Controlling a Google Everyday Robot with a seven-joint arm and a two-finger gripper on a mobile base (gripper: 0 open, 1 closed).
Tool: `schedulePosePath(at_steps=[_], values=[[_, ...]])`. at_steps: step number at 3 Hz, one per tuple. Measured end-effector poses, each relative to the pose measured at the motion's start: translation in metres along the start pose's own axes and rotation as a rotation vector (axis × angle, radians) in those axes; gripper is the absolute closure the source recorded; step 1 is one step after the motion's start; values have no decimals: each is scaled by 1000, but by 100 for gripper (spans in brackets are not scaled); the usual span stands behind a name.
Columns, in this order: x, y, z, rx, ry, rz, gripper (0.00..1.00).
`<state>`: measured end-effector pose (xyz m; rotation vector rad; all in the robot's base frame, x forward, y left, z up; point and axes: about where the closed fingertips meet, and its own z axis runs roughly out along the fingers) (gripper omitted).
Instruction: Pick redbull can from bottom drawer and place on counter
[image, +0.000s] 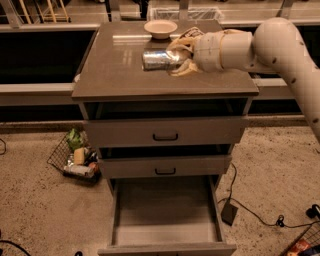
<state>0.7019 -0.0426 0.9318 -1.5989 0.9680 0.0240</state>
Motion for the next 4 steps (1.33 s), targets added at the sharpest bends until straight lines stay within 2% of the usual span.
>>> schedulePosePath(at_steps=[1, 2, 4], values=[[23, -13, 20, 23, -23, 72, 100], [49, -17, 40, 32, -53, 144, 100], [80, -22, 64, 23, -83, 223, 100]])
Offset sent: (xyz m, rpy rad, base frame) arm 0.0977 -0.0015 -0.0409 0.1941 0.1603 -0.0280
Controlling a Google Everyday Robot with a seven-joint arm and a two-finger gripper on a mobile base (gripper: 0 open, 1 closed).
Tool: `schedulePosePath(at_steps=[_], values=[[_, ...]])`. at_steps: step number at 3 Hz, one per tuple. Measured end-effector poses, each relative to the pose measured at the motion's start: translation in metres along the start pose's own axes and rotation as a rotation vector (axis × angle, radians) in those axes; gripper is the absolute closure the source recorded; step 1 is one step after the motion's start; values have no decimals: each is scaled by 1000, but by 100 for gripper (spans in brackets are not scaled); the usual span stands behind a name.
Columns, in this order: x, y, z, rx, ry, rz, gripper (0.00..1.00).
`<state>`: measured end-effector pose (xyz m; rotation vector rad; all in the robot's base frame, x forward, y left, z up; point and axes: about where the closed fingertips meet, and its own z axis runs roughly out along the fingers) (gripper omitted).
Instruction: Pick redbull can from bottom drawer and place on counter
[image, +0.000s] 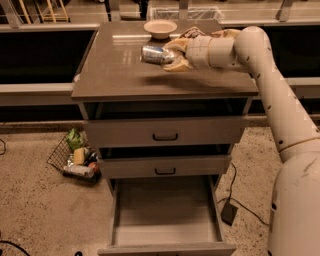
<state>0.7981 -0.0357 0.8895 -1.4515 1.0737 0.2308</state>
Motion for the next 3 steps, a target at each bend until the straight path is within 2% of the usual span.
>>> schedulePosePath(at_steps=[1, 3], values=[[10, -1, 7, -20, 7, 28, 85], [26, -2, 10, -28, 28, 71, 38]])
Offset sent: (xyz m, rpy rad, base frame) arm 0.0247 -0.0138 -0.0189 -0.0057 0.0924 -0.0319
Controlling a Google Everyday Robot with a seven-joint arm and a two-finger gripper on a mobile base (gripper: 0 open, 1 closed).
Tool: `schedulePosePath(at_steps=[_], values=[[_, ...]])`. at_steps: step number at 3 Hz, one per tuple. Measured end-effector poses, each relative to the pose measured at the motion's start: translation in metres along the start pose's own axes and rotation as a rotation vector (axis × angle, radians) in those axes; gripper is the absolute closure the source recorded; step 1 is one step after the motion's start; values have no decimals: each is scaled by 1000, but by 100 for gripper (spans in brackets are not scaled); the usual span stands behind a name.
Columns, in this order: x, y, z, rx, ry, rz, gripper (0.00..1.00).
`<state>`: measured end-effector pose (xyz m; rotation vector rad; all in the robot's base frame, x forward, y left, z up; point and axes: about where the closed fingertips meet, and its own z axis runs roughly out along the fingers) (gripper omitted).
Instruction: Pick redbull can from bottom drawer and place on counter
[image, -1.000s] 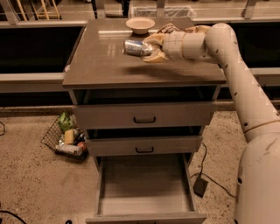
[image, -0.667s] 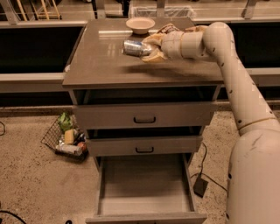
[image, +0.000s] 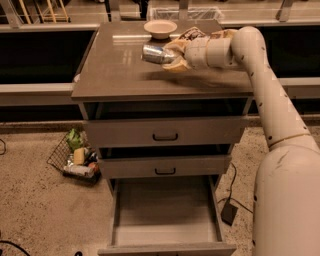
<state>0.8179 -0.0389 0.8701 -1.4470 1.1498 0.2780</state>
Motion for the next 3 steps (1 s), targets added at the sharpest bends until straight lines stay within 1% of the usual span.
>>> schedulePosePath(at_steps=[1, 2, 3], values=[[4, -1, 0, -1, 7, 12, 15], [6, -4, -1, -1, 15, 19, 0], [6, -4, -1, -1, 15, 19, 0]])
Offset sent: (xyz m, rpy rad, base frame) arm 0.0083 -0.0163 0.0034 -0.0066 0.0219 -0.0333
